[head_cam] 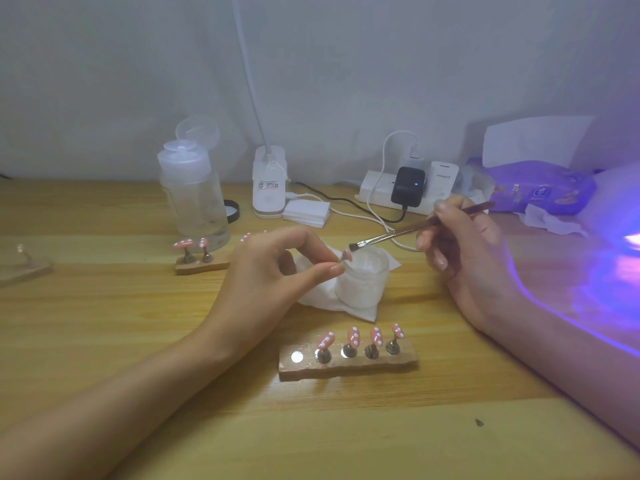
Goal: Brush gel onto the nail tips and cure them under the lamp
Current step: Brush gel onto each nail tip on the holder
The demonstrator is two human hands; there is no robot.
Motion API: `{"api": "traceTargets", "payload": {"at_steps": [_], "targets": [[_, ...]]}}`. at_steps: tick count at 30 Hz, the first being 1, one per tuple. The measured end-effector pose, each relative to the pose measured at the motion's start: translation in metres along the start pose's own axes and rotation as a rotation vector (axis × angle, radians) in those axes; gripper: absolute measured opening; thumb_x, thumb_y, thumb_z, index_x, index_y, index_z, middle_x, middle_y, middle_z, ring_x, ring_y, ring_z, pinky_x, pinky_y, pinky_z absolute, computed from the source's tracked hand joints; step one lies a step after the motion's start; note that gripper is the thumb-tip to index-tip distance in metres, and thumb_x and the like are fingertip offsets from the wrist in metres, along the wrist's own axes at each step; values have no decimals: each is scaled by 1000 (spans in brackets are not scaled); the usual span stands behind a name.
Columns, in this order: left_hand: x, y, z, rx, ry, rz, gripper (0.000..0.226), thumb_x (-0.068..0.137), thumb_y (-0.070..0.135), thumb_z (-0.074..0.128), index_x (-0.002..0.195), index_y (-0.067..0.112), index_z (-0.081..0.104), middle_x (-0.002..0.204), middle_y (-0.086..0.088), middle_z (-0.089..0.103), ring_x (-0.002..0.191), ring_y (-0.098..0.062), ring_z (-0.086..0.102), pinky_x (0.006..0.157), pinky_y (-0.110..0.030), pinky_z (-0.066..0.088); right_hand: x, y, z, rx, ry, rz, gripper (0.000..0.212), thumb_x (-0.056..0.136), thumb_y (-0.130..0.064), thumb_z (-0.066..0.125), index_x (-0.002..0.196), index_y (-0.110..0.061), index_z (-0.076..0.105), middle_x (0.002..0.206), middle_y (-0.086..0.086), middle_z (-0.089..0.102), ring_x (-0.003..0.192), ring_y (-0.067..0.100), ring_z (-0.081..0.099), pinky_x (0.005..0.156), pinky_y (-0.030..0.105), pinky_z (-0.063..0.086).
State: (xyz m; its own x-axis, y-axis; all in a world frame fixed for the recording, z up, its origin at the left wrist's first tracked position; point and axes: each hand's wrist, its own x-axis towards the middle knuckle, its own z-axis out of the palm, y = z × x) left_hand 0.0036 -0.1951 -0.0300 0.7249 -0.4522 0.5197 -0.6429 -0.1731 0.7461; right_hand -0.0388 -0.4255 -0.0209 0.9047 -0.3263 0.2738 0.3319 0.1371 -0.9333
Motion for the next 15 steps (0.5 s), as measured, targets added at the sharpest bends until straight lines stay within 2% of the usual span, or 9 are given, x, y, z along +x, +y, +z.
{"api": "traceTargets", "payload": {"at_steps": [4, 6, 10, 13, 15], "targets": [[0, -1, 0, 9, 9, 10, 12, 83, 21, 78, 75, 23, 69, 65, 27, 61, 46, -3, 37, 50, -8, 29, 0, 1, 1, -38, 16, 49, 31, 100, -18, 52, 70, -22, 44, 54, 3, 61, 38, 9, 35, 39, 16, 25], [1, -1, 0, 3, 6, 7, 11, 83, 23, 78, 75, 24, 70, 70, 24, 64, 47, -4, 37, 50, -9, 30, 1, 0, 0, -4, 48, 63, 34, 100, -17, 52, 67, -24, 45, 53, 2, 60, 38, 9, 34, 40, 16, 25], [0, 0, 0, 22, 3, 4, 13, 83, 24, 78, 75, 26, 68, 72, 21, 64, 48, -4, 40, 51, -8, 31, 0, 0, 2, -15, -19, 41, 30, 100, -23, 52, 70, -26, 46, 56, 1, 62, 39, 9, 37, 43, 23, 20], [0, 1, 0, 16, 9, -3, 17, 83, 23, 78, 73, 28, 66, 73, 22, 65, 47, -4, 39, 51, -7, 31, 0, 0, 2, -30, 21, 74, 30, 100, -19, 51, 72, -22, 43, 54, 2, 60, 38, 9, 34, 41, 20, 21], [-1, 1, 1, 27, 2, 4, 17, 84, 24, 78, 74, 29, 65, 82, 16, 70, 48, -5, 38, 52, -9, 31, 0, -1, 1, 7, 33, 77, 30, 101, -19, 50, 72, -23, 44, 54, 1, 60, 38, 8, 33, 41, 19, 22]]}}
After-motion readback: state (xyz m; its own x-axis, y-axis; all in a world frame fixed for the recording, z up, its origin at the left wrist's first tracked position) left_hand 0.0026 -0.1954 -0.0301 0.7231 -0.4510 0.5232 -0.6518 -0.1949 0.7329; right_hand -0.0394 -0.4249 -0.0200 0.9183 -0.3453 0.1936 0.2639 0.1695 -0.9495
